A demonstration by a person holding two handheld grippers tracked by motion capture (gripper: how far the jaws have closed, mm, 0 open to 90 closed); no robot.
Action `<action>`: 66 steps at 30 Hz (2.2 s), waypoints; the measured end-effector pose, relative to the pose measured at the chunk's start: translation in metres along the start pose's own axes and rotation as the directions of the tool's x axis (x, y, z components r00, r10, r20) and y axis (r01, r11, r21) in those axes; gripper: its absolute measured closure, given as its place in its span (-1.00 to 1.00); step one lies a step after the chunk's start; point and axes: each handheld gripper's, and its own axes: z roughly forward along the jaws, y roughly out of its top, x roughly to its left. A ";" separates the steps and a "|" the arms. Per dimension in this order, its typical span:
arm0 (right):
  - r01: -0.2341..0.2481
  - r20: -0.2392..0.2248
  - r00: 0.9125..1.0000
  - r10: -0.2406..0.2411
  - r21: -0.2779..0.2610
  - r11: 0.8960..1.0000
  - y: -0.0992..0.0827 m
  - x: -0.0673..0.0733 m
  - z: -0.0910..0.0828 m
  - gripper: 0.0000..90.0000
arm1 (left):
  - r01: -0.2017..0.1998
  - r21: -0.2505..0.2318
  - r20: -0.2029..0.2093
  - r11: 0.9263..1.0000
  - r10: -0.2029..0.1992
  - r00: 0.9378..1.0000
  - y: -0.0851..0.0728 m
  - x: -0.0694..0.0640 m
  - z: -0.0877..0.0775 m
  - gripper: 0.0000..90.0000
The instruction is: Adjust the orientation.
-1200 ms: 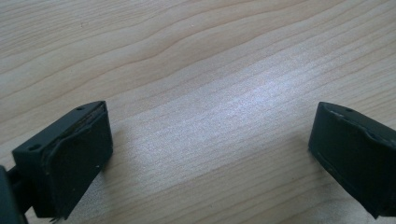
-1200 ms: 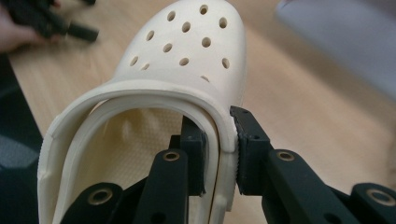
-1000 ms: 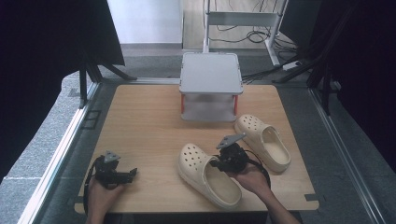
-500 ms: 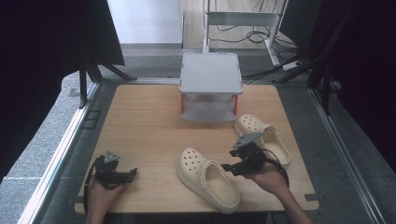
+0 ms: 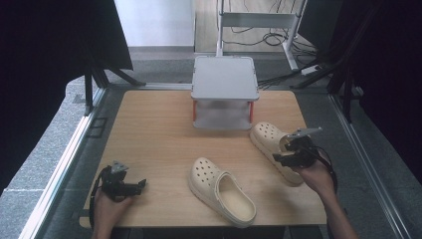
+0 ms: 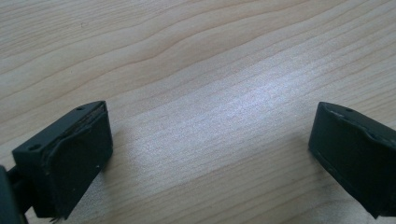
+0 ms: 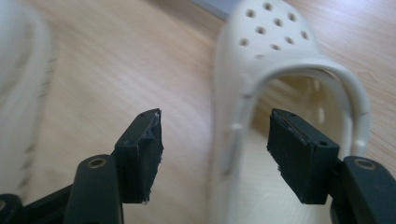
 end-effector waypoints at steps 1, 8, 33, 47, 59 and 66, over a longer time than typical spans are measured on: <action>-0.010 0.000 1.000 0.010 0.002 1.000 0.000 -0.004 0.006 -0.20 | 0.000 0.000 0.000 1.000 0.000 1.000 0.000 0.000 0.000 -1.00; -0.025 0.014 1.000 0.025 0.033 0.999 0.008 -0.018 0.044 0.22 | 0.000 0.000 0.000 1.000 0.000 1.000 0.000 0.000 0.000 -1.00; 0.093 -0.166 0.981 -0.101 -0.057 0.994 0.026 0.088 0.013 0.70 | 0.000 0.001 0.000 1.000 0.000 1.000 0.000 0.000 0.000 -1.00; 0.087 -0.235 0.968 -0.091 -0.026 0.996 0.017 0.117 0.040 0.69 | 0.000 0.001 -0.001 1.000 0.000 1.000 0.000 0.000 0.000 -1.00; 0.101 -0.262 0.959 -0.105 -0.028 0.994 0.016 0.122 0.043 0.42 | 0.000 0.002 0.000 1.000 0.000 1.000 0.000 0.000 0.000 -1.00; 0.100 -0.254 0.961 -0.107 -0.039 0.994 0.015 0.112 0.027 -0.05 | 0.000 0.002 -0.001 1.000 0.000 1.000 0.000 0.000 0.000 -1.00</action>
